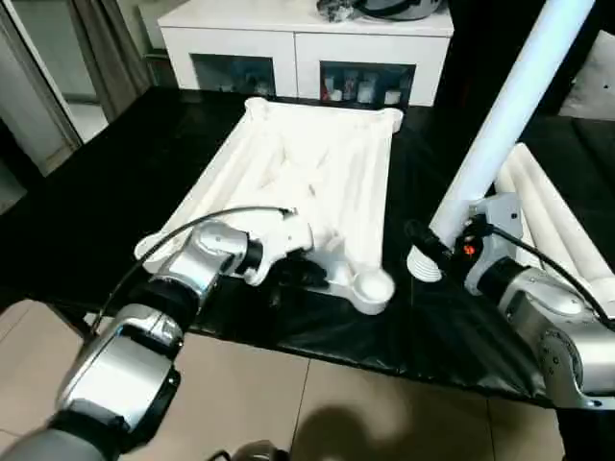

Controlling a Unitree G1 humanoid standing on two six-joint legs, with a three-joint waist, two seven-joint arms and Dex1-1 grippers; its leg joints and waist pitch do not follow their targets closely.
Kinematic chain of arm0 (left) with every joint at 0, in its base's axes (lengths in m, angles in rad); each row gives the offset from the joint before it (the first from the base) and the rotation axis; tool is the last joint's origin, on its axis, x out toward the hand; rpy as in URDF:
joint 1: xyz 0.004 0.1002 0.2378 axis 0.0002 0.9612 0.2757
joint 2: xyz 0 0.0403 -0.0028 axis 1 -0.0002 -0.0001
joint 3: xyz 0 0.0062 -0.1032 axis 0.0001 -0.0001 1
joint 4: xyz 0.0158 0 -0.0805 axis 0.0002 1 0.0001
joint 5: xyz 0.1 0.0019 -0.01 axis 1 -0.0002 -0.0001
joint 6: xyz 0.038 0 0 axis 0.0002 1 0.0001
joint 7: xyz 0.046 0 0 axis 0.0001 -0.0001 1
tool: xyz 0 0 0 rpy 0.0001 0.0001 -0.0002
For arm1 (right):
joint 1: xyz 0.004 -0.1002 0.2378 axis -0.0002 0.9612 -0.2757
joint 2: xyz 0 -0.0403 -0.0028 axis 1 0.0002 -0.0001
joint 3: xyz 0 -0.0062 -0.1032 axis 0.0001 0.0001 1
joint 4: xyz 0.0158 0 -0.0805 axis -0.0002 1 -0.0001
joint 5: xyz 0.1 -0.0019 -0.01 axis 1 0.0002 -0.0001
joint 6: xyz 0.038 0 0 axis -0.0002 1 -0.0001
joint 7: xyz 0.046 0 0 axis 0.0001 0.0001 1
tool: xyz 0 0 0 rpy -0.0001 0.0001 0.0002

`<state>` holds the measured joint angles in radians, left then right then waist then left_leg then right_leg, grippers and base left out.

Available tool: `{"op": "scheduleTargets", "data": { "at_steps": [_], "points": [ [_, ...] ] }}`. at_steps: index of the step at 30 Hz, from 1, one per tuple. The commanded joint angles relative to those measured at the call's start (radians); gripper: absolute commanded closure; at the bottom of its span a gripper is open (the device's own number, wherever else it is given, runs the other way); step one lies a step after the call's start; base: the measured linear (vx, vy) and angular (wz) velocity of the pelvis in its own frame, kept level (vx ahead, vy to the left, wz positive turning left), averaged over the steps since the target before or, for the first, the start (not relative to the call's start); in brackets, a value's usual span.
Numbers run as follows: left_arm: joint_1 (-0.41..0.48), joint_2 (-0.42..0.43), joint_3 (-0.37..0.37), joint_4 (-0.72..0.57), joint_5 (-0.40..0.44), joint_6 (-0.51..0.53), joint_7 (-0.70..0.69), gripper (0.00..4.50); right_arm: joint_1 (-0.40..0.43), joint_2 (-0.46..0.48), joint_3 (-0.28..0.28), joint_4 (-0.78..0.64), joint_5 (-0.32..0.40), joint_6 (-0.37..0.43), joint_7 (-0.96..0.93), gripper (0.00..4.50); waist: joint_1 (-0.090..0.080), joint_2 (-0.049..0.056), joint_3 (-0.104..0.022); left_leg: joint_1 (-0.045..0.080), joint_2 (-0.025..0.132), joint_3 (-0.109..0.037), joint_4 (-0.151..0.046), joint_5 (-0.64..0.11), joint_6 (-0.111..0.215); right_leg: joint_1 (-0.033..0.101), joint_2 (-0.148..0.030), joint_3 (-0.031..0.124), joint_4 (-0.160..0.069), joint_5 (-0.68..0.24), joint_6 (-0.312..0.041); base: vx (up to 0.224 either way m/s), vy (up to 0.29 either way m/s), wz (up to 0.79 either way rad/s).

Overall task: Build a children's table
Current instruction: Pick table leg

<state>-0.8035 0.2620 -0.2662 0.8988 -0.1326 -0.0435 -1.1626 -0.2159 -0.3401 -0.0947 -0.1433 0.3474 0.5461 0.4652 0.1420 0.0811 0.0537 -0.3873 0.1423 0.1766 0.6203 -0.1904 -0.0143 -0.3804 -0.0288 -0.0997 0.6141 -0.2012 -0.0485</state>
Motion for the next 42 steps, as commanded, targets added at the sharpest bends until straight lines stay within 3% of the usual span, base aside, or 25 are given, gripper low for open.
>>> {"op": "scheduleTargets", "data": {
  "at_steps": [1,2,6,7,10,13,14,15,17,18,19,20,21,22,23,25,26,27,28,29,31,33,39,40,42],
  "points": [
    [0.004,0.004,0.054,-0.081,-0.060,0.029,0.033,3.09,0.004,0.005,-0.013,-0.041,0.016,0.017,-0.014,2.59,-0.001,-0.014,-0.064,0.020,0.119,-0.057,-0.078,-0.157,0.062,0.042,-0.169,0.083,-0.085,-0.200,-0.151,0.000,0.000,0.00],
    [0.030,0.003,0.082,-0.150,-0.081,0.043,0.078,2.97,0.008,0.015,-0.012,-0.056,0.016,0.024,-0.027,2.59,-0.003,-0.029,-0.063,0.019,0.117,-0.055,-0.079,-0.149,0.066,0.045,-0.167,0.084,-0.084,-0.196,-0.148,0.000,0.000,0.00],
    [0.154,-0.020,0.189,-0.453,-0.099,0.178,0.343,2.97,0.027,0.064,-0.004,-0.114,-0.015,0.049,-0.121,2.59,-0.005,-0.018,-0.064,0.017,0.120,-0.057,-0.077,-0.129,0.069,0.040,-0.163,0.082,-0.077,-0.193,-0.140,0.000,0.000,0.00],
    [0.160,-0.021,0.194,-0.468,-0.102,0.186,0.353,2.97,0.029,0.067,-0.004,-0.117,-0.014,0.052,-0.124,2.59,-0.008,-0.035,-0.062,0.013,0.120,-0.056,-0.079,-0.116,0.075,0.044,-0.167,0.082,-0.073,-0.191,-0.146,0.000,0.000,0.00],
    [0.306,-0.071,0.289,-0.752,-0.082,0.300,0.533,2.97,0.055,0.100,0.008,-0.179,-0.027,0.053,-0.175,2.59,-0.009,-0.027,-0.061,0.016,0.119,-0.052,-0.077,-0.112,0.069,0.039,-0.159,0.083,-0.081,-0.211,-0.130,0.000,0.000,0.00],
    [0.417,-0.106,0.322,-0.906,-0.054,0.371,0.661,2.97,0.072,0.134,0.012,-0.205,-0.027,0.068,-0.220,2.59,-0.017,-0.038,-0.049,0.014,0.114,-0.051,-0.084,-0.136,0.076,0.034,-0.153,0.083,-0.091,-0.253,-0.115,0.000,0.000,0.00],
    [0.457,-0.116,0.330,-0.940,-0.035,0.384,0.696,2.97,0.081,0.153,0.007,-0.210,-0.022,0.065,-0.235,2.59,-0.015,-0.035,-0.047,0.068,0.094,0.001,-0.050,-0.199,-0.018,-0.009,-0.108,0.128,-0.131,-0.372,-0.036,0.000,0.000,0.00],
    [0.498,-0.122,0.332,-0.979,-0.022,0.396,0.729,2.97,0.091,0.168,0.003,-0.216,-0.020,0.067,-0.251,2.59,-0.016,-0.044,-0.040,0.054,0.071,0.016,-0.045,-0.204,-0.038,-0.001,-0.097,0.147,-0.136,-0.427,-0.010,0.000,0.000,0.00],
    [0.562,-0.124,0.327,-1.048,0.011,0.400,0.771,2.97,0.113,0.176,0.010,-0.223,-0.029,0.064,-0.265,2.59,0.024,-0.061,-0.034,0.041,0.058,-0.001,-0.016,-0.210,-0.008,0.029,-0.152,0.260,-0.149,-0.613,0.042,0.013,0.040,-0.45],
    [0.599,-0.123,0.324,-1.082,0.048,0.399,0.800,2.97,0.135,0.171,0.021,-0.232,-0.042,0.059,-0.266,2.59,0.031,-0.060,-0.032,0.036,0.060,-0.014,-0.008,-0.194,-0.002,0.035,-0.160,0.284,-0.151,-0.636,0.030,0.023,0.057,-0.49],
    [0.622,-0.124,0.323,-1.104,0.068,0.406,0.822,2.97,0.153,0.167,0.026,-0.241,-0.049,0.057,-0.266,2.59,0.037,-0.062,-0.027,0.006,0.066,-0.045,-0.025,-0.148,0.025,0.051,-0.162,0.277,-0.135,-0.599,-0.007,0.027,0.103,-0.55],
    [0.631,-0.124,0.322,-1.114,0.077,0.413,0.833,2.97,0.161,0.165,0.027,-0.245,-0.053,0.057,-0.267,2.59,0.037,-0.046,-0.039,0.015,0.080,-0.044,-0.046,-0.113,0.020,0.039,-0.134,0.256,-0.125,-0.518,-0.029,0.028,0.115,-0.35],
    [0.640,-0.123,0.318,-1.120,0.085,0.420,0.839,2.97,0.170,0.161,0.030,-0.251,-0.054,0.054,-0.261,2.59,0.008,-0.025,-0.047,0.036,0.107,-0.060,-0.098,-0.094,0.043,-0.002,-0.067,0.156,-0.077,-0.291,-0.076,0.028,0.115,-0.35],
    [0.649,-0.130,0.319,-1.137,0.078,0.440,0.854,2.97,0.177,0.154,0.039,-0.257,-0.059,0.055,-0.255,2.59,-0.018,-0.009,-0.064,0.071,0.156,-0.090,-0.091,-0.008,-0.017,-0.026,-0.047,0.124,-0.035,-0.062,-0.048,0.040,0.116,0.02],
    [0.655,-0.135,0.320,-1.149,0.071,0.454,0.865,2.97,0.182,0.150,0.046,-0.261,-0.063,0.056,-0.251,2.59,-0.037,-0.004,-0.060,0.055,0.194,-0.116,-0.116,0.004,-0.044,-0.017,-0.052,0.100,-0.003,-0.007,-0.024,0.020,0.101,0.09],
    [0.663,-0.138,0.318,-1.169,0.063,0.475,0.881,2.97,0.188,0.153,0.049,-0.263,-0.053,0.083,-0.253,2.59,-0.054,-0.010,-0.057,0.045,0.207,-0.110,-0.125,-0.027,0.003,-0.017,-0.071,0.086,0.004,-0.021,0.010,0.003,0.076,0.07],
    [0.670,-0.137,0.313,-1.185,0.065,0.490,0.891,2.97,0.191,0.163,0.041,-0.266,-0.044,0.082,-0.261,2.59,-0.053,-0.028,-0.054,0.031,0.153,-0.079,-0.092,-0.060,0.056,-0.007,-0.104,0.104,-0.041,0.009,-0.017,0.000,0.000,0.00],
    [0.670,-0.136,0.312,-1.187,0.070,0.491,0.894,2.97,0.186,0.176,0.028,-0.263,-0.034,0.081,-0.272,2.59,-0.050,-0.041,-0.053,0.017,0.102,-0.050,-0.074,-0.107,0.052,0.002,-0.121,0.118,-0.070,-0.008,-0.052,0.000,0.000,0.00],
    [0.672,-0.136,0.310,-1.190,0.079,0.491,0.898,2.97,0.181,0.183,0.021,-0.261,-0.030,0.076,-0.278,2.59,-0.037,-0.058,-0.043,0.004,0.056,-0.037,-0.053,-0.162,0.054,0.022,-0.178,0.142,-0.101,-0.181,-0.081,0.000,0.000,0.00],
    [0.673,-0.135,0.307,-1.191,0.084,0.487,0.897,2.97,0.176,0.184,0.019,-0.259,-0.032,0.068,-0.279,2.59,-0.028,-0.057,-0.040,0.016,0.070,-0.048,-0.053,-0.162,0.058,0.020,-0.185,0.148,-0.120,-0.377,-0.074,-0.023,-0.058,0.03],
    [0.675,-0.137,0.305,-1.198,0.089,0.488,0.899,2.97,0.172,0.180,0.022,-0.257,-0.035,0.060,-0.275,2.59,-0.038,-0.047,-0.037,0.021,0.084,-0.050,-0.078,-0.189,0.048,0.010,-0.142,0.124,-0.119,-0.470,-0.060,-0.012,-0.029,0.01],
    [0.675,-0.138,0.300,-1.205,0.087,0.494,0.905,2.97,0.168,0.174,0.025,-0.256,-0.032,0.060,-0.268,2.59,-0.046,-0.046,-0.036,0.028,0.090,-0.051,-0.085,-0.235,0.035,0.002,-0.125,0.116,-0.115,-0.452,-0.053,0.000,0.000,0.00],
    [0.675,-0.137,0.288,-1.212,0.082,0.492,0.915,2.97,0.170,0.154,0.069,-0.253,-0.076,0.048,-0.261,2.59,-0.058,-0.048,-0.044,0.021,0.093,-0.051,-0.087,-0.214,0.026,0.014,-0.135,0.120,-0.092,-0.267,-0.101,0.000,0.000,0.00],
    [0.672,-0.143,0.292,-1.208,0.069,0.499,0.911,2.97,0.167,0.156,0.079,-0.252,-0.082,0.034,-0.256,2.59,-0.055,-0.050,-0.046,0.016,0.086,-0.044,-0.081,-0.192,0.048,0.019,-0.148,0.126,-0.088,-0.232,-0.121,0.000,0.000,0.00],
    [0.666,-0.139,0.284,-1.205,0.091,0.500,0.926,2.97,0.167,0.158,0.084,-0.251,-0.070,0.082,-0.263,2.59,-0.039,-0.056,-0.049,0.000,0.076,-0.043,-0.039,-0.145,0.122,0.043,-0.222,0.165,-0.106,-0.201,-0.185,0.000,0.000,0.00]
  ]
}}
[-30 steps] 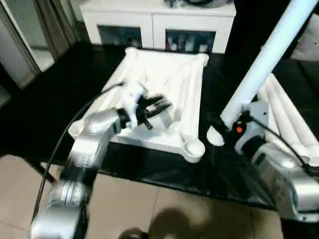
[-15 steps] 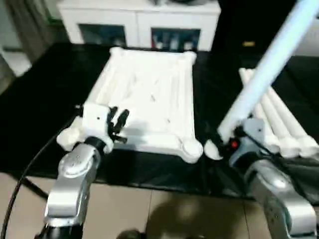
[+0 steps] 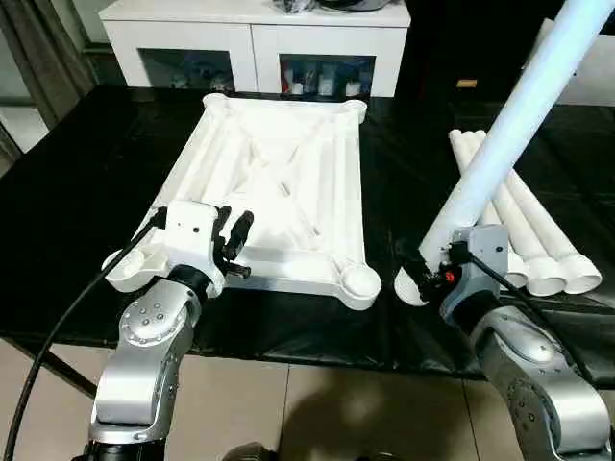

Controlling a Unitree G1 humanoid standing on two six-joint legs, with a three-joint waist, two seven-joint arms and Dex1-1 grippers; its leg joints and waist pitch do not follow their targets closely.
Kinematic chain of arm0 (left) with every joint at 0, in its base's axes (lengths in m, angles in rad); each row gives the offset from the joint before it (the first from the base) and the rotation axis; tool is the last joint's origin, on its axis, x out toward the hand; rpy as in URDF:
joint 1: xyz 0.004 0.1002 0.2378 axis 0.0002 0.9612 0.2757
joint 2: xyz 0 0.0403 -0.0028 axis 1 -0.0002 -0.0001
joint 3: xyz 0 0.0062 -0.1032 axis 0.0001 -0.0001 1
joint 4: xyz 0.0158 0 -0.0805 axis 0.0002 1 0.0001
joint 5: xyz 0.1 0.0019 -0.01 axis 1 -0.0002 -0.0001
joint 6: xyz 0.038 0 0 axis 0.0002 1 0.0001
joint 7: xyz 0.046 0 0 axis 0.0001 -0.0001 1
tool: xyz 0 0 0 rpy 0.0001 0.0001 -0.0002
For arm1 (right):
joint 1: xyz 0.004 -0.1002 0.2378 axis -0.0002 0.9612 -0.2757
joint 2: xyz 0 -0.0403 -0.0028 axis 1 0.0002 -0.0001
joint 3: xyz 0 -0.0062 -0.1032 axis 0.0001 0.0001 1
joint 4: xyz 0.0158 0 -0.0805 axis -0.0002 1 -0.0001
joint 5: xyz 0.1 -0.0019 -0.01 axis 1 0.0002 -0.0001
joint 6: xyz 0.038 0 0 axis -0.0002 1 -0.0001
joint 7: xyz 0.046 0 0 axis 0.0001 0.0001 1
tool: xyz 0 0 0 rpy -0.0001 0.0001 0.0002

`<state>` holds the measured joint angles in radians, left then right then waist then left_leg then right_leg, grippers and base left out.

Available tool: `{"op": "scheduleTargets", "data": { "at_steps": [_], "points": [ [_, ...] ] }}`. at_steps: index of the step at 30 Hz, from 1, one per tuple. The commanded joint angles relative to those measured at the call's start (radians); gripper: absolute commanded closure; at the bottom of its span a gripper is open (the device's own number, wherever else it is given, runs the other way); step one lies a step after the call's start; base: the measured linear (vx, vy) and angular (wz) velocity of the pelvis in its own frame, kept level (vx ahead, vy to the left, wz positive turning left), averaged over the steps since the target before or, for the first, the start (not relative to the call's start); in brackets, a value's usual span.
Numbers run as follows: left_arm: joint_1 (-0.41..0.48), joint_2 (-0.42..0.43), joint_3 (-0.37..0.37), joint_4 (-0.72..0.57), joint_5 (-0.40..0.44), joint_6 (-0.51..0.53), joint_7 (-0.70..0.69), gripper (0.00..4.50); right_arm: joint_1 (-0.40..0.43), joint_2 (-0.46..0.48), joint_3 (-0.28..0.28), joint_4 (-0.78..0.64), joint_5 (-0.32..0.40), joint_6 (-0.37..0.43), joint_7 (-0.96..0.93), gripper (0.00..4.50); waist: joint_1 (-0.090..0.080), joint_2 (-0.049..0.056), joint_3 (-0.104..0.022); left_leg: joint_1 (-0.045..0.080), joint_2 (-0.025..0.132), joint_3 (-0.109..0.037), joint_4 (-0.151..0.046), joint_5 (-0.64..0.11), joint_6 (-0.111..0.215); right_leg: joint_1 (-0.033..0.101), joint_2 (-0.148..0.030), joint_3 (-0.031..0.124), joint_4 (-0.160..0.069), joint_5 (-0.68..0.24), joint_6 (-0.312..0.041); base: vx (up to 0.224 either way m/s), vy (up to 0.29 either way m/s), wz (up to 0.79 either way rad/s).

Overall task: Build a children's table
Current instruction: Pick table leg

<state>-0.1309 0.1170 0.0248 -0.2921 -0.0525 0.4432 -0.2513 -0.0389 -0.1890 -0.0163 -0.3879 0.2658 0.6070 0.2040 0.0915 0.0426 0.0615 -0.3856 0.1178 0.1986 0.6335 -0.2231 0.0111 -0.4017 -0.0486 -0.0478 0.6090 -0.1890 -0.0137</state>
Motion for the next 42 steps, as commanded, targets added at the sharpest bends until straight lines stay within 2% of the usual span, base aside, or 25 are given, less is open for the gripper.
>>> {"op": "scheduleTargets", "data": {
  "at_steps": [1,2,3,4,5,6,7,8,9,10,11,12,13,14,15,16,19,20,21,28,31,37,38,39,42],
  "points": [
    [-0.007,0.005,-0.009,-0.014,0.016,0.019,0.021,2.97,-0.009,0.016,-0.002,-0.006,0.026,0.034,-0.004,2.59,0.037,-0.026,-0.062,0.031,0.077,-0.034,0.020,-0.160,0.014,0.052,-0.189,0.222,-0.141,-0.315,-0.207,0.000,0.000,0.00],
    [-0.010,0.008,-0.013,-0.011,0.022,0.014,0.025,2.97,-0.009,0.020,-0.005,-0.003,0.032,0.030,-0.004,2.59,0.046,-0.035,-0.038,-0.032,0.072,-0.090,0.038,-0.141,-0.017,0.099,-0.209,0.258,-0.137,-0.399,-0.219,0.018,0.078,-0.54],
    [-0.011,0.010,-0.015,-0.010,0.024,0.010,0.025,2.97,-0.009,0.020,-0.005,-0.002,0.032,0.025,-0.004,2.59,0.056,-0.019,-0.045,-0.031,0.073,-0.107,0.028,-0.110,-0.033,0.094,-0.183,0.250,-0.131,-0.427,-0.211,0.018,0.078,-0.54],
    [-0.011,0.010,-0.015,-0.010,0.024,0.010,0.025,2.97,-0.009,0.019,-0.004,-0.002,0.031,0.024,-0.003,2.59,0.052,-0.016,-0.046,-0.001,0.057,-0.090,-0.020,-0.093,-0.048,0.053,-0.072,0.225,-0.120,-0.436,-0.156,0.019,0.125,-0.72],
    [-0.009,0.015,-0.023,-0.010,0.026,0.006,0.021,2.97,-0.011,0.002,0.012,0.003,0.004,-0.007,0.003,2.59,0.032,0.015,-0.060,0.087,0.108,-0.080,-0.075,-0.118,-0.120,-0.041,0.028,0.141,-0.074,-0.336,-0.060,-0.020,0.142,-0.44],
    [-0.008,0.013,-0.023,-0.010,0.024,0.008,0.022,2.97,-0.011,0.000,0.016,0.003,-0.003,-0.011,0.003,2.59,0.014,0.022,-0.058,0.095,0.135,-0.073,-0.092,-0.169,-0.160,-0.067,0.040,0.112,-0.048,-0.295,-0.023,-0.020,0.142,-0.44],
    [-0.007,0.013,-0.025,-0.011,0.022,0.006,0.020,2.97,-0.011,-0.002,0.021,0.005,-0.018,-0.028,0.004,2.59,0.007,0.019,-0.062,0.046,0.156,-0.136,-0.140,-0.200,-0.185,-0.011,0.005,0.065,0.026,-0.113,-0.021,-0.030,0.146,-0.30],
    [-0.005,0.013,-0.024,-0.015,0.017,-0.006,0.015,2.97,-0.010,0.002,0.022,0.009,-0.017,-0.039,0.008,2.59,-0.009,0.031,-0.068,0.056,0.152,-0.133,-0.133,-0.114,-0.220,-0.017,-0.009,0.050,0.011,0.000,-0.025,-0.007,0.130,-0.08],
    [-0.005,0.013,-0.024,-0.015,0.017,-0.006,0.015,2.97,-0.010,0.002,0.022,0.009,-0.017,-0.039,0.008,2.59,-0.021,0.023,-0.065,0.050,0.151,-0.128,-0.131,-0.102,-0.221,-0.007,-0.014,0.045,0.006,0.022,-0.033,-0.007,0.130,-0.08],
    [-0.004,0.013,-0.024,-0.018,0.015,-0.007,0.015,2.97,-0.012,0.001,0.023,0.013,-0.018,-0.038,0.010,2.59,-0.034,0.009,-0.066,0.044,0.135,-0.118,-0.118,-0.080,-0.187,0.014,-0.037,0.043,-0.018,0.056,-0.048,-0.002,0.068,0.06],
    [-0.004,0.014,-0.025,-0.018,0.015,-0.004,0.017,2.97,-0.013,-0.001,0.024,0.014,-0.020,-0.035,0.011,2.59,-0.032,0.008,-0.062,0.039,0.124,-0.107,-0.113,-0.102,-0.174,0.017,-0.042,0.046,-0.032,0.045,-0.061,0.000,0.000,0.00],
    [-0.004,0.015,-0.026,-0.018,0.016,-0.001,0.019,2.97,-0.015,-0.005,0.026,0.015,-0.024,-0.034,0.010,2.59,-0.041,-0.006,-0.058,0.028,0.092,-0.084,-0.102,-0.182,-0.145,0.030,-0.060,0.058,-0.062,-0.024,-0.086,0.000,0.000,0.00],
    [-0.004,0.015,-0.027,-0.018,0.016,0.000,0.020,2.97,-0.015,-0.006,0.025,0.015,-0.024,-0.034,0.011,2.59,-0.038,-0.018,-0.060,0.017,0.069,-0.072,-0.088,-0.197,-0.097,0.042,-0.093,0.078,-0.075,-0.109,-0.110,0.000,0.000,0.00],
    [-0.003,0.015,-0.027,-0.019,0.015,0.001,0.021,2.97,-0.014,-0.004,0.025,0.015,-0.021,-0.035,0.011,2.59,-0.033,-0.023,-0.058,0.015,0.076,-0.074,-0.086,-0.189,-0.044,0.045,-0.114,0.091,-0.085,-0.188,-0.134,-0.013,-0.081,0.04],
    [-0.002,0.017,-0.029,-0.019,0.013,0.001,0.022,2.97,-0.013,-0.003,0.026,0.014,-0.019,-0.037,0.011,2.59,-0.032,-0.024,-0.057,0.017,0.079,-0.074,-0.087,-0.181,-0.026,0.043,-0.114,0.091,-0.088,-0.217,-0.142,-0.013,-0.081,0.04],
    [-0.002,0.018,-0.030,-0.019,0.012,0.002,0.022,2.97,-0.012,-0.004,0.027,0.013,-0.020,-0.037,0.011,2.59,-0.035,-0.026,-0.056,0.012,0.082,-0.076,-0.093,-0.160,-0.001,0.047,-0.109,0.086,-0.089,-0.253,-0.147,-0.022,-0.085,0.01],
    [-0.001,0.019,-0.033,-0.018,0.012,0.001,0.024,2.97,-0.010,-0.005,0.031,0.003,-0.024,-0.030,0.007,2.59,-0.035,-0.021,-0.058,0.016,0.087,-0.072,-0.092,-0.124,0.027,0.041,-0.100,0.080,-0.090,-0.250,-0.159,-0.004,-0.073,0.01],
    [-0.001,0.020,-0.032,-0.019,0.012,0.001,0.025,2.97,-0.008,-0.003,0.033,-0.015,-0.023,-0.013,0.002,2.59,-0.035,-0.017,-0.055,0.015,0.090,-0.072,-0.093,-0.118,0.030,0.039,-0.096,0.078,-0.088,-0.238,-0.166,0.004,-0.054,0.03],
    [0.000,0.020,-0.032,-0.020,0.012,0.002,0.025,2.97,-0.007,-0.001,0.033,-0.026,-0.022,-0.004,0.000,2.59,-0.036,-0.017,-0.055,0.016,0.091,-0.071,-0.093,-0.120,0.030,0.038,-0.092,0.076,-0.088,-0.235,-0.167,0.004,-0.054,0.03],
    [-0.002,0.019,-0.030,-0.023,-0.011,-0.013,0.012,2.97,-0.008,0.014,0.055,-0.079,-0.030,0.035,-0.024,2.59,-0.040,-0.009,-0.053,0.020,0.097,-0.074,-0.097,-0.127,0.015,0.038,-0.088,0.071,-0.078,-0.171,-0.188,0.000,0.000,0.00],
    [0.001,0.014,-0.023,-0.027,-0.016,-0.010,0.018,2.97,-0.029,0.029,0.078,-0.101,-0.040,0.065,-0.047,2.59,-0.040,-0.011,-0.053,0.022,0.096,-0.074,-0.098,-0.140,0.003,0.040,-0.089,0.073,-0.077,-0.164,-0.194,0.000,0.000,0.00],
    [-0.001,0.015,-0.021,-0.027,-0.020,-0.008,0.019,2.97,-0.060,0.061,0.119,-0.136,-0.057,0.120,-0.089,2.59,-0.043,-0.011,-0.048,0.022,0.095,-0.075,-0.102,-0.165,-0.020,0.038,-0.089,0.075,-0.080,-0.207,-0.173,0.000,0.000,0.00],
    [-0.003,0.016,-0.021,-0.026,-0.024,-0.008,0.020,2.97,-0.079,0.096,0.166,-0.146,-0.081,0.146,-0.127,2.59,-0.044,-0.007,-0.047,0.023,0.096,-0.077,-0.104,-0.163,-0.033,0.035,-0.087,0.074,-0.078,-0.200,-0.168,0.000,0.000,0.00],
    [-0.004,0.017,-0.021,-0.025,-0.026,-0.007,0.020,2.97,-0.086,0.116,0.192,-0.144,-0.096,0.153,-0.147,2.59,-0.046,-0.008,-0.047,0.022,0.094,-0.076,-0.104,-0.165,-0.037,0.034,-0.085,0.074,-0.078,-0.197,-0.167,0.000,0.000,0.00],
    [-0.004,0.018,-0.020,-0.025,-0.028,-0.007,0.020,2.97,-0.099,0.151,0.243,-0.139,-0.124,0.164,-0.180,2.59,-0.052,-0.006,-0.046,0.024,0.094,-0.077,-0.107,-0.193,-0.060,0.034,-0.088,0.076,-0.078,-0.208,-0.159,0.000,0.000,0.00]
  ]
}}
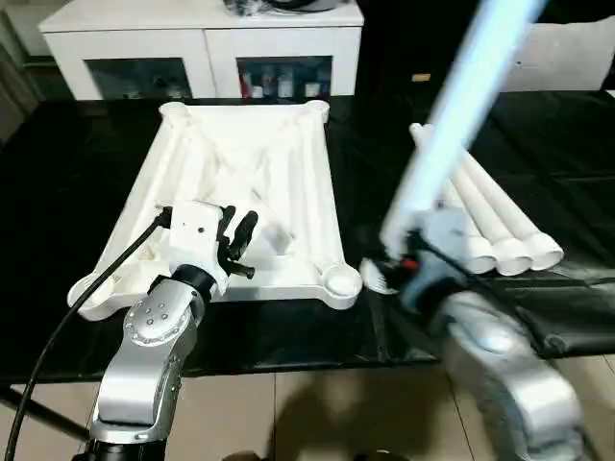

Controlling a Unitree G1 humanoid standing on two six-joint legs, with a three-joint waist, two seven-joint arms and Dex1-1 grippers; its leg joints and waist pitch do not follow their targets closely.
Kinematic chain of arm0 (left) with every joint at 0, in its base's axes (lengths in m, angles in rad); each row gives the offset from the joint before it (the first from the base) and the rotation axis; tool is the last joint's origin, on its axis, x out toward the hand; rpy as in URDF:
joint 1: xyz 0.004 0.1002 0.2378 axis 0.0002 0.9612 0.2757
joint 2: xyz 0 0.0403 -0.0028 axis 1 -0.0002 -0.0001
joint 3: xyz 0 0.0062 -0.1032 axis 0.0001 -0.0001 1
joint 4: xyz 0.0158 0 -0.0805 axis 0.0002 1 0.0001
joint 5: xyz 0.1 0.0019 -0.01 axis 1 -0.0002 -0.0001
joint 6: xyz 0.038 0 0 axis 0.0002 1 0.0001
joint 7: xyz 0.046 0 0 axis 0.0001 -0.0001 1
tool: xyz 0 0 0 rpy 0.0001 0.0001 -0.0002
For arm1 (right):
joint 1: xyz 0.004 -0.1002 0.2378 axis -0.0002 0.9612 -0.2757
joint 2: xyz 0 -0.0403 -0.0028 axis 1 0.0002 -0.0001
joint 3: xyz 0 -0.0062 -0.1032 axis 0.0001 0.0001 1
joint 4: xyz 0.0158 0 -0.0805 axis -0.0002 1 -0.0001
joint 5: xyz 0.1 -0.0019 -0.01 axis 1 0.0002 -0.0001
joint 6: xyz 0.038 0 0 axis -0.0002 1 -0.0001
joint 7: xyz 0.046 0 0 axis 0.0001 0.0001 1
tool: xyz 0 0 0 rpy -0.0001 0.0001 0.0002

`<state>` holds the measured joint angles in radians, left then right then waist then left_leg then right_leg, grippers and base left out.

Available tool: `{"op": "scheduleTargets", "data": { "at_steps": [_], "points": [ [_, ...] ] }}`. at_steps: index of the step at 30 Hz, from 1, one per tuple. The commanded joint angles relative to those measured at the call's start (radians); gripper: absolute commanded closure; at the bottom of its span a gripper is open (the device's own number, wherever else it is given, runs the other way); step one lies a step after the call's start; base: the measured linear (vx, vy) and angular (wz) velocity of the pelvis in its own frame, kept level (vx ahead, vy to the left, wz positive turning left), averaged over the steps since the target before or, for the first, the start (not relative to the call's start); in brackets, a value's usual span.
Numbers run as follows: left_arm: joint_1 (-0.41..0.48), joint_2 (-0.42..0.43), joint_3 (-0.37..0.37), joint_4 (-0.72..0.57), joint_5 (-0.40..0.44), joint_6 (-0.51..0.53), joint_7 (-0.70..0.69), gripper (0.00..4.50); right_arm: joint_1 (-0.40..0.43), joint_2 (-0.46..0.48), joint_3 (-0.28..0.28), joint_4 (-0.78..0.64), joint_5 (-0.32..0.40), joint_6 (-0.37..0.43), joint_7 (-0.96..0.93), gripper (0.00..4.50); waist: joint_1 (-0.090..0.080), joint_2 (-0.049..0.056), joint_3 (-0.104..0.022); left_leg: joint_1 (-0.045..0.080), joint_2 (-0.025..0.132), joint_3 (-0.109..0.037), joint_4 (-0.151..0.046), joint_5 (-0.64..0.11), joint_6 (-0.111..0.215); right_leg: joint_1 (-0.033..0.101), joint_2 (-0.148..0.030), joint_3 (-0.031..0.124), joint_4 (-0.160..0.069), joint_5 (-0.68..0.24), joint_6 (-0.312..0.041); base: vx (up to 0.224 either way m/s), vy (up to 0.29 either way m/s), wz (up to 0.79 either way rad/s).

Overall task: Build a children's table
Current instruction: Pick table leg

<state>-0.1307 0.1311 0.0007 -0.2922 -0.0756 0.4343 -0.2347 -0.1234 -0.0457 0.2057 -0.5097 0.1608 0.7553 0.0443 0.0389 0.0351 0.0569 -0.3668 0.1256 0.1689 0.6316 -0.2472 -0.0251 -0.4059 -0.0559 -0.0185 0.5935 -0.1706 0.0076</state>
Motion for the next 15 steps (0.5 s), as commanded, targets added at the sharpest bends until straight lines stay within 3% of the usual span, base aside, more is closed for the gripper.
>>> {"op": "scheduleTargets", "data": {
  "at_steps": [1,3,4,5,7,9,12,14,15],
  "points": [
    [-0.004,0.004,0.004,-0.025,-0.006,0.003,0.003,2.97,-0.027,0.032,0.052,-0.014,-0.036,0.029,-0.044,2.59,-0.003,0.002,-0.042,0.004,0.085,-0.048,-0.105,-0.169,-0.032,0.038,-0.080,0.047,-0.061,-0.217,-0.177,0.000,0.000,0.00],
    [-0.007,0.003,0.004,-0.024,-0.007,0.004,0.003,2.97,-0.065,0.106,0.132,0.001,-0.077,0.064,-0.111,2.59,-0.008,0.003,-0.043,0.003,0.083,-0.048,-0.105,-0.157,-0.043,0.037,-0.077,0.047,-0.058,-0.192,-0.177,0.000,0.000,0.00],
    [-0.007,0.003,0.004,-0.024,-0.007,0.004,0.003,2.97,-0.068,0.114,0.139,0.003,-0.080,0.067,-0.116,2.59,-0.011,0.004,-0.041,0.001,0.083,-0.049,-0.108,-0.169,-0.047,0.037,-0.079,0.048,-0.058,-0.198,-0.174,0.000,0.000,0.00],
    [-0.007,0.002,0.006,-0.025,-0.011,0.005,0.003,2.97,-0.101,0.190,0.210,0.029,-0.117,0.096,-0.182,2.59,-0.010,0.006,-0.040,0.003,0.084,-0.049,-0.108,-0.175,-0.054,0.034,-0.079,0.048,-0.058,-0.206,-0.171,0.000,0.000,0.00],
    [-0.006,0.003,0.006,-0.025,-0.013,0.005,0.003,2.97,-0.125,0.246,0.255,0.053,-0.143,0.116,-0.226,2.59,-0.014,0.008,-0.039,0.010,0.081,-0.048,-0.109,-0.191,-0.086,0.029,-0.072,0.047,-0.057,-0.199,-0.151,0.000,0.000,0.00],
    [-0.006,0.004,0.006,-0.026,-0.015,0.004,0.005,2.97,-0.183,0.365,0.323,0.146,-0.189,0.125,-0.308,2.59,-0.016,0.008,-0.040,0.009,0.078,-0.047,-0.110,-0.191,-0.099,0.031,-0.072,0.048,-0.055,-0.183,-0.143,0.000,0.000,0.00],
    [-0.009,0.008,0.014,-0.025,-0.019,0.003,0.005,2.97,-0.272,0.458,0.357,0.227,-0.244,0.144,-0.368,2.59,-0.019,0.010,-0.040,0.005,0.076,-0.047,-0.110,-0.207,-0.109,0.032,-0.072,0.050,-0.050,-0.171,-0.142,0.000,0.000,0.00],
    [-0.011,0.007,0.027,-0.021,-0.027,0.010,0.007,2.97,-0.342,0.472,0.367,0.238,-0.298,0.179,-0.401,2.59,-0.008,0.023,-0.044,0.014,0.077,-0.041,-0.106,-0.155,-0.127,0.025,-0.067,0.047,-0.047,-0.089,-0.129,0.000,0.000,0.00],
    [-0.019,0.019,0.038,-0.014,-0.032,0.023,0.003,2.97,-0.399,0.473,0.348,0.232,-0.342,0.219,-0.452,2.59,-0.008,0.024,-0.044,0.010,0.076,-0.044,-0.107,-0.140,-0.132,0.031,-0.065,0.046,-0.041,-0.055,-0.130,0.000,0.000,0.00]
  ]
}}
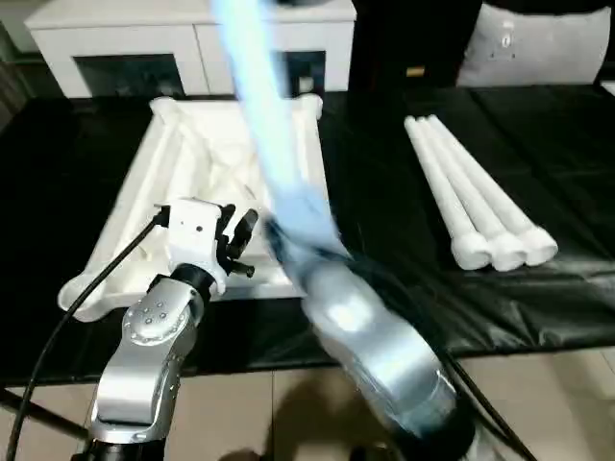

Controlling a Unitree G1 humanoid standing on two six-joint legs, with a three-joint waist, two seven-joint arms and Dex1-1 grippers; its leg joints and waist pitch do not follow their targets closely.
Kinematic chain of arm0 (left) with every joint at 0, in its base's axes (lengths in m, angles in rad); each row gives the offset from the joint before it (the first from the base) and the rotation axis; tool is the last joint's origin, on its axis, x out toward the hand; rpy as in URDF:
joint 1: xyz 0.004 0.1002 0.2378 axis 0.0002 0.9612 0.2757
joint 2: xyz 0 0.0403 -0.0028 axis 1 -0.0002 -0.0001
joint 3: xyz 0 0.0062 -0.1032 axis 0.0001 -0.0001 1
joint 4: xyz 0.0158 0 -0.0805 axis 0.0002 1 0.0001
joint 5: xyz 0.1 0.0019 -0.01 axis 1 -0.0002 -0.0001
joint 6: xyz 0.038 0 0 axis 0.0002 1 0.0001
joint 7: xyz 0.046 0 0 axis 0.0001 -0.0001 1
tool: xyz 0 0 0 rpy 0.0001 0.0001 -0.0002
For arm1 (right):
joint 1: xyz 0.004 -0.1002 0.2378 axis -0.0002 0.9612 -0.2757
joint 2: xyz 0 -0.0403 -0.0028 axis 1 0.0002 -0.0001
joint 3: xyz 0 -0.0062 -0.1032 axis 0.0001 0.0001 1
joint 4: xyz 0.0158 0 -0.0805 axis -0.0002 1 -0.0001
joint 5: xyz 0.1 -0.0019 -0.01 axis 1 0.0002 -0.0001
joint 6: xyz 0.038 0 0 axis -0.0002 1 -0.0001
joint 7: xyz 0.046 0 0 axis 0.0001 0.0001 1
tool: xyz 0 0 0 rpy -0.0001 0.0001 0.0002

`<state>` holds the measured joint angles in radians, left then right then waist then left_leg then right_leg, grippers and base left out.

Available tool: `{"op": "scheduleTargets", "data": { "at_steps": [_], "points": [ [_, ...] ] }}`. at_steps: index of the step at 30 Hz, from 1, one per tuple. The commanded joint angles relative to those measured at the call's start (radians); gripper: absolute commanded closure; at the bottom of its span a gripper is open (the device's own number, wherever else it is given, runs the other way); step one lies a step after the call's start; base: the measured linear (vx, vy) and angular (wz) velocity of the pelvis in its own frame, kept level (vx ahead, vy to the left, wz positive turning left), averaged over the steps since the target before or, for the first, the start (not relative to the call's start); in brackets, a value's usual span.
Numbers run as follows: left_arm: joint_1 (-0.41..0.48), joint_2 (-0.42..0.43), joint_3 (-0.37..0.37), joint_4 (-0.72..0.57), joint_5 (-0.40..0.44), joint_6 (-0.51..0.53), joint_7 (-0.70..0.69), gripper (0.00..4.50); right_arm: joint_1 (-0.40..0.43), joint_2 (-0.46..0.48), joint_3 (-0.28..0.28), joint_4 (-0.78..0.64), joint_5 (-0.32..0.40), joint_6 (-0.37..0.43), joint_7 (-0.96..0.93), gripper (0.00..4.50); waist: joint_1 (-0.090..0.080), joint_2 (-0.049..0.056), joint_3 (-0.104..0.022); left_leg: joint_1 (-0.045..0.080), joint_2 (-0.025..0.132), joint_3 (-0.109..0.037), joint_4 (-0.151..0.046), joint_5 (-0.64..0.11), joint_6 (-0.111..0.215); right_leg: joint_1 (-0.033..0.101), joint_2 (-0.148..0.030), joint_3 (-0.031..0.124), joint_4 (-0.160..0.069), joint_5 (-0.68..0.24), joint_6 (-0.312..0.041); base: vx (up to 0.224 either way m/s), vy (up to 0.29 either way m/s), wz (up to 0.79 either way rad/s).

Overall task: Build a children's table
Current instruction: Pick table leg, then move to table

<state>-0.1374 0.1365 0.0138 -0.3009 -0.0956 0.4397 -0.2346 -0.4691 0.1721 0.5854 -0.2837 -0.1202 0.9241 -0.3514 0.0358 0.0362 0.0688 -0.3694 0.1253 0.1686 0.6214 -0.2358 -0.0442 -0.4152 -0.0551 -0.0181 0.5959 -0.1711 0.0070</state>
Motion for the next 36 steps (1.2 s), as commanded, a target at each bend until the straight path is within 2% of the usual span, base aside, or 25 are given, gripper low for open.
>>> {"op": "scheduleTargets", "data": {
  "at_steps": [1,2,3,4,5,6,7,8,9,10,11,12,13,14,16,17,20,21,23,24,27,29,31,32,36],
  "points": [
    [-0.019,0.023,0.032,0.001,-0.016,0.027,-0.001,2.97,-0.089,0.254,-0.046,0.000,-0.089,0.078,-0.094,2.59,-0.004,0.021,-0.058,0.011,0.074,-0.043,-0.096,-0.134,-0.116,0.045,-0.064,0.045,-0.040,-0.024,-0.127,0.000,0.000,0.00],
    [-0.042,0.047,0.052,0.007,-0.052,0.031,-0.044,2.97,-0.126,0.224,-0.136,-0.047,-0.109,0.112,-0.146,2.59,0.002,0.019,-0.061,0.010,0.067,-0.041,-0.091,-0.075,-0.126,0.050,-0.062,0.043,-0.032,0.050,-0.126,0.000,0.000,0.00],
    [-0.062,0.082,0.054,0.005,-0.077,0.037,-0.097,2.97,-0.087,0.056,-0.322,-0.163,-0.048,0.103,-0.076,2.59,0.005,0.019,-0.062,0.013,0.065,-0.039,-0.090,-0.072,-0.124,0.051,-0.060,0.043,-0.031,0.059,-0.119,0.000,0.000,0.00],
    [-0.069,0.095,0.054,0.003,-0.085,0.041,-0.117,2.97,-0.057,-0.031,-0.418,-0.202,-0.001,0.085,-0.024,2.59,0.013,0.022,-0.069,0.020,0.068,-0.036,-0.088,-0.068,-0.119,0.051,-0.060,0.041,-0.023,0.085,-0.097,0.000,0.000,0.00],
    [-0.083,0.118,0.054,0.002,-0.099,0.049,-0.149,2.97,-0.001,-0.189,-0.589,-0.233,0.095,0.032,0.076,2.59,0.023,0.019,-0.063,0.025,0.072,-0.037,-0.093,-0.079,-0.127,0.050,-0.058,0.036,-0.023,0.080,-0.077,0.000,0.000,0.00],
    [-0.100,0.133,0.057,0.013,-0.090,0.047,-0.152,2.97,0.049,-0.311,-0.689,-0.204,0.165,-0.041,0.169,2.59,0.032,0.021,-0.062,0.033,0.075,-0.035,-0.092,-0.083,-0.138,0.045,-0.058,0.035,-0.023,0.077,-0.066,0.000,0.000,0.00],
    [-0.133,0.145,0.076,0.050,-0.070,0.044,-0.128,2.97,0.101,-0.430,-0.776,-0.091,0.226,-0.175,0.277,2.59,0.044,0.018,-0.062,0.040,0.077,-0.032,-0.096,-0.135,-0.150,0.049,-0.060,0.036,-0.023,0.041,-0.056,0.000,0.000,0.00],
    [-0.139,0.148,0.079,0.059,-0.062,0.039,-0.121,2.97,0.110,-0.440,-0.785,-0.068,0.233,-0.202,0.289,2.59,0.047,0.014,-0.057,0.045,0.068,-0.027,-0.093,-0.169,-0.145,0.042,-0.060,0.040,-0.033,0.004,-0.080,0.000,0.000,0.00],
    [-0.149,0.152,0.084,0.076,-0.049,0.031,-0.108,2.97,0.126,-0.455,-0.801,-0.029,0.246,-0.247,0.308,2.59,0.041,0.008,-0.059,0.026,0.065,-0.029,-0.091,-0.147,-0.123,0.059,-0.071,0.047,-0.034,0.014,-0.104,0.000,0.000,0.00],
    [-0.159,0.155,0.090,0.093,-0.037,0.020,-0.094,2.97,0.144,-0.465,-0.813,0.010,0.260,-0.295,0.327,2.59,0.045,0.000,-0.071,0.009,0.063,-0.035,-0.082,-0.074,-0.071,0.081,-0.086,0.050,-0.031,0.049,-0.142,0.000,0.000,0.00],
    [-0.166,0.154,0.096,0.103,-0.035,0.016,-0.086,2.97,0.159,-0.472,-0.816,0.037,0.268,-0.327,0.342,2.59,0.037,-0.009,-0.071,-0.002,0.063,-0.037,-0.075,-0.025,-0.019,0.089,-0.093,0.053,-0.030,0.078,-0.178,0.000,0.000,0.00],
    [-0.173,0.150,0.101,0.110,-0.035,0.012,-0.077,2.97,0.177,-0.480,-0.811,0.079,0.276,-0.367,0.364,2.59,0.032,-0.008,-0.073,-0.004,0.064,-0.037,-0.073,-0.007,0.004,0.091,-0.096,0.053,-0.031,0.080,-0.199,0.000,0.000,0.00],
    [-0.177,0.145,0.103,0.112,-0.036,0.011,-0.071,2.97,0.188,-0.485,-0.803,0.111,0.285,-0.395,0.386,2.59,0.030,-0.008,-0.072,-0.003,0.066,-0.036,-0.069,-0.011,0.025,0.086,-0.099,0.053,-0.035,0.064,-0.216,0.000,0.000,0.00],
    [-0.179,0.139,0.097,0.112,-0.038,0.010,-0.068,2.97,0.199,-0.489,-0.781,0.156,0.294,-0.425,0.426,2.59,0.020,-0.009,-0.070,-0.001,0.069,-0.034,-0.068,-0.041,0.060,0.086,-0.098,0.049,-0.044,-0.050,-0.258,-0.028,-0.051,0.00],
    [-0.176,0.140,0.085,0.113,-0.042,0.006,-0.072,2.97,0.199,-0.471,-0.776,0.165,0.300,-0.415,0.491,2.59,0.015,-0.007,-0.066,0.002,0.072,-0.030,-0.066,-0.067,0.080,0.079,-0.092,0.047,-0.055,-0.160,-0.260,-0.014,-0.026,0.00],
    [-0.177,0.141,0.081,0.116,-0.047,0.006,-0.075,2.97,0.199,-0.464,-0.773,0.161,0.294,-0.406,0.525,2.59,0.015,-0.001,-0.064,0.006,0.075,-0.028,-0.066,-0.090,0.085,0.071,-0.087,0.045,-0.059,-0.222,-0.253,0.000,0.000,0.00],
    [-0.184,0.139,0.081,0.126,-0.056,0.006,-0.081,2.97,0.201,-0.480,-0.764,0.173,0.325,-0.434,0.600,2.59,0.022,0.001,-0.062,0.015,0.083,-0.028,-0.073,-0.120,0.071,0.059,-0.079,0.039,-0.066,-0.296,-0.231,0.000,0.000,0.00],
    [-0.185,0.138,0.081,0.128,-0.055,0.005,-0.081,2.97,0.200,-0.482,-0.762,0.177,0.330,-0.441,0.609,2.59,0.024,0.002,-0.063,0.017,0.082,-0.027,-0.073,-0.125,0.069,0.058,-0.079,0.038,-0.066,-0.294,-0.230,0.000,0.000,0.00],
    [-0.188,0.126,0.078,0.138,-0.050,-0.004,-0.083,2.97,0.187,-0.486,-0.746,0.186,0.375,-0.480,0.678,2.59,0.028,-0.003,-0.062,0.018,0.084,-0.027,-0.076,-0.149,0.065,0.054,-0.076,0.034,-0.066,-0.297,-0.227,0.000,0.000,0.00],
    [-0.188,0.120,0.076,0.139,-0.050,-0.006,-0.081,2.97,0.182,-0.492,-0.730,0.191,0.394,-0.501,0.697,2.59,0.029,-0.001,-0.064,0.018,0.085,-0.028,-0.077,-0.157,0.064,0.054,-0.079,0.033,-0.065,-0.298,-0.222,0.000,0.000,0.00],
    [-0.179,0.117,0.065,0.134,-0.049,-0.006,-0.076,2.97,0.174,-0.484,-0.712,0.187,0.370,-0.519,0.703,2.59,0.031,-0.017,-0.068,0.014,0.086,-0.026,-0.076,-0.126,0.072,0.056,-0.082,0.030,-0.062,-0.260,-0.224,0.000,0.000,0.00],
    [-0.174,0.116,0.055,0.130,-0.045,-0.012,-0.074,2.97,0.167,-0.470,-0.706,0.181,0.362,-0.518,0.722,2.59,0.033,-0.011,-0.071,0.010,0.087,-0.028,-0.075,-0.096,0.079,0.056,-0.084,0.028,-0.056,-0.226,-0.231,0.000,0.000,0.00],
    [-0.173,0.117,0.046,0.124,-0.045,-0.001,-0.078,2.97,0.162,-0.471,-0.692,0.172,0.373,-0.494,0.744,2.59,0.033,-0.014,-0.074,0.007,0.089,-0.028,-0.073,-0.068,0.093,0.059,-0.085,0.025,-0.051,-0.180,-0.239,0.000,0.000,0.00],
    [-0.173,0.119,0.037,0.124,-0.042,-0.003,-0.084,2.97,0.156,-0.477,-0.687,0.170,0.398,-0.469,0.763,2.59,0.034,-0.012,-0.075,0.005,0.089,-0.029,-0.072,-0.054,0.099,0.061,-0.085,0.024,-0.048,-0.158,-0.245,0.000,0.000,0.00],
    [-0.171,0.117,0.027,0.124,-0.045,-0.006,-0.096,2.97,0.158,-0.485,-0.674,0.137,0.441,-0.419,0.772,2.59,0.034,-0.013,-0.071,0.003,0.088,-0.028,-0.072,-0.059,0.108,0.062,-0.087,0.025,-0.051,-0.164,-0.247,0.000,0.000,0.00]
  ]
}}
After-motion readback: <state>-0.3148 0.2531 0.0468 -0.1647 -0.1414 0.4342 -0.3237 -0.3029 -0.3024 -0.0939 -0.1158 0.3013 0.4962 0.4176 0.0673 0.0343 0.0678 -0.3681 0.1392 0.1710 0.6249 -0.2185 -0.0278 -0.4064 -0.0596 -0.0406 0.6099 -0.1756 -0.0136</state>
